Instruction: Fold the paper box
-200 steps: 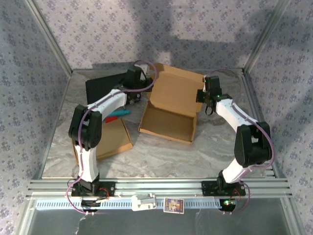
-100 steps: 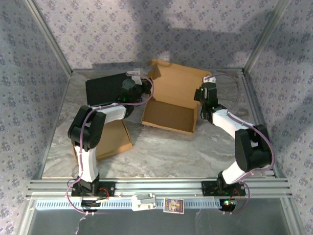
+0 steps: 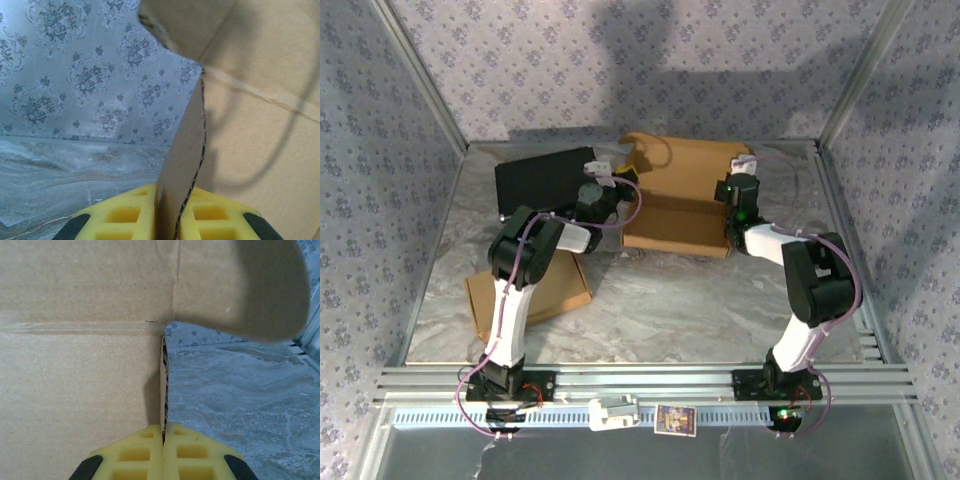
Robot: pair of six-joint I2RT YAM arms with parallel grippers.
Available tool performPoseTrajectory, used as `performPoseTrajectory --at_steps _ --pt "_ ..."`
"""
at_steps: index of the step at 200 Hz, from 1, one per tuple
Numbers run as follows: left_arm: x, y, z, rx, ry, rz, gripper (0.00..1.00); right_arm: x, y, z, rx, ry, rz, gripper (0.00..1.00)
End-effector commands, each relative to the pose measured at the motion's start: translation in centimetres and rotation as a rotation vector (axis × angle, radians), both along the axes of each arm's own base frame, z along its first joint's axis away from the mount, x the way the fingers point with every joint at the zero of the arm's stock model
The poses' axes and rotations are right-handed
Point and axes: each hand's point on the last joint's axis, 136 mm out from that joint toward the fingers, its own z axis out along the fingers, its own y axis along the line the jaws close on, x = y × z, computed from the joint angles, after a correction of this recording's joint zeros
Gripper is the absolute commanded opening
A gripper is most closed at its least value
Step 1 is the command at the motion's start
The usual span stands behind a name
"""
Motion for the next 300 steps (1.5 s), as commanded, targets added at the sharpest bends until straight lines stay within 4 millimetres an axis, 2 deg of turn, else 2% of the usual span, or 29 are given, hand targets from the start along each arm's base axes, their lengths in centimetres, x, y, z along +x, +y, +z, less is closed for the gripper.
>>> performPoseTrajectory --at_steps 1,35,65,109,157,187,226,266,300 --pt "-0.9 -1.1 2.9 -0.037 -0.138 -0.027 0.17 0.4 0.8 0.0 -0.004 -0.057 0.026 0.05" --pt "-1.6 -1.5 1.8 -0.017 -0.146 -0.025 0.22 -0.3 0.9 -0.4 0.004 -0.046 0.024 0.09" --pt "-2.2 -1.7 1.6 0.004 -0.15 -0.032 0.24 -1.0 1.4 -0.6 0.007 -0.016 0.028 0.1" --pt "-3.8 -1.9 0.0 0.042 -0.116 -0.067 0.28 -2.2 0.9 -1.9 0.02 0.035 -0.005 0.12" --pt "-5.4 -1.9 -1.4 0.084 -0.093 -0.091 0.32 -2.9 1.0 -1.7 0.072 0.074 -0.017 0.15" --pt "-4.7 -1.8 -0.4 0.053 -0.056 -0.079 0.33 -2.9 1.2 -1.9 0.063 0.107 -0.03 0.0" --pt "-3.0 -2.7 0.8 0.066 0.117 -0.101 0.35 -2.6 1.2 -2.5 0.057 0.138 -0.048 0.0" --pt "-2.5 -2.3 -0.4 0.122 0.235 -0.066 0.38 -2.3 1.1 -3.2 0.058 0.157 -0.058 0.0" --pt "-2.8 -3.1 -1.1 0.123 0.291 -0.105 0.39 -1.9 1.1 -3.3 0.058 0.165 -0.064 0.0"
